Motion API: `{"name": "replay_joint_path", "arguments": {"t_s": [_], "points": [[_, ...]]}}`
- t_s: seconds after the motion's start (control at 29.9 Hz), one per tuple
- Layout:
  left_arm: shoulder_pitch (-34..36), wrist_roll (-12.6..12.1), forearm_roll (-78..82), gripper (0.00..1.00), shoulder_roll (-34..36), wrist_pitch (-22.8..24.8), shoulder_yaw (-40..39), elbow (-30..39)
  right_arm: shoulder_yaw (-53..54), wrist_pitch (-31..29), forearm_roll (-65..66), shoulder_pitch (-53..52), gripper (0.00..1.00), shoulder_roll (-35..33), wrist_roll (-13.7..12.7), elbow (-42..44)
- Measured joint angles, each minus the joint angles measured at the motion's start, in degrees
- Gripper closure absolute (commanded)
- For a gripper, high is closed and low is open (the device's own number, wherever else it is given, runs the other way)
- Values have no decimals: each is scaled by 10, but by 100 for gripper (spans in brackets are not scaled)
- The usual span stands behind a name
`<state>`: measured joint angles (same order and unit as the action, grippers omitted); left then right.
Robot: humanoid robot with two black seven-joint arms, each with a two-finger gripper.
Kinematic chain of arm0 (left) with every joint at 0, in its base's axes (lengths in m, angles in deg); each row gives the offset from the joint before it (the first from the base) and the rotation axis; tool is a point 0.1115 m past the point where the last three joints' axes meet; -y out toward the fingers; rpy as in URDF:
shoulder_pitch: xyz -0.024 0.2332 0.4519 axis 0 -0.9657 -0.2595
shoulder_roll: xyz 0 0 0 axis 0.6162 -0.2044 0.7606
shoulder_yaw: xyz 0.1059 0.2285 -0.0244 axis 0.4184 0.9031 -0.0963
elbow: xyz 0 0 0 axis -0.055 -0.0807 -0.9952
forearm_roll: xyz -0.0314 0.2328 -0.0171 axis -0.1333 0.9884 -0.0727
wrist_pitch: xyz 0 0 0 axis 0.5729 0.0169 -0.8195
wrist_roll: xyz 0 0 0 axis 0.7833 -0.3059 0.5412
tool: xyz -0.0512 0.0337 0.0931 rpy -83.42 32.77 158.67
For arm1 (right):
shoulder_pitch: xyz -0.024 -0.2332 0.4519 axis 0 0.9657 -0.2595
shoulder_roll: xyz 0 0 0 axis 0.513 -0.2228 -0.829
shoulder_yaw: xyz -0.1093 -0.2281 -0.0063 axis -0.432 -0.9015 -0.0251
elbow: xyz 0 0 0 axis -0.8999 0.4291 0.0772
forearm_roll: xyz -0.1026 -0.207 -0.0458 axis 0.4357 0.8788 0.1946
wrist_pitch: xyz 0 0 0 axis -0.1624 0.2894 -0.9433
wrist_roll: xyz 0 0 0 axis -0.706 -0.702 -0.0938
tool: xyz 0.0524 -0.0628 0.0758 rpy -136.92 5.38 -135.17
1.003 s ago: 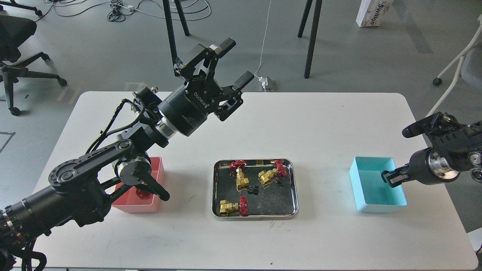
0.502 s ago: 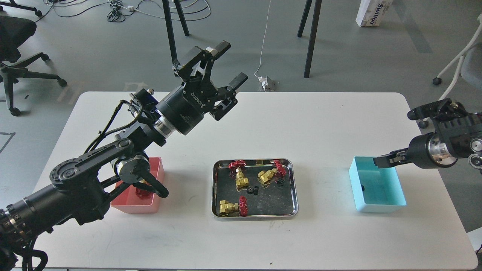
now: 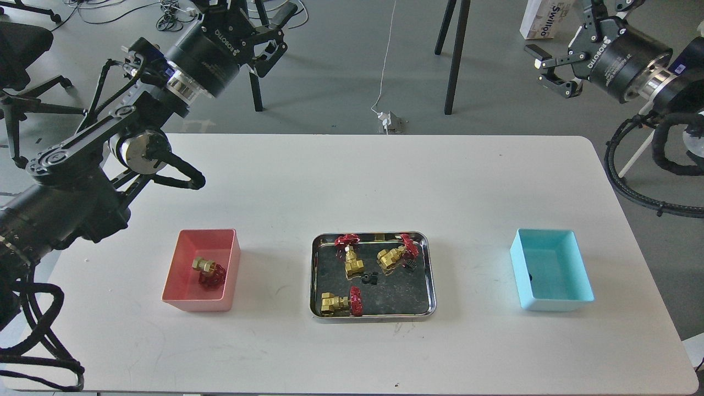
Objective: Place valve in pink box and gear in blue box
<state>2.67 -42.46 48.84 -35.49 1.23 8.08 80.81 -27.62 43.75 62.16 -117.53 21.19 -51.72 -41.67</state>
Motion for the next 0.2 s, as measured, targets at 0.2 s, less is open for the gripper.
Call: {"name": "replay_joint_path", "arguments": {"t_s": [0.2], "points": [[-29, 0, -50, 7, -28, 3, -6, -38, 48, -12, -38, 59, 0, 38, 18, 29]]}}
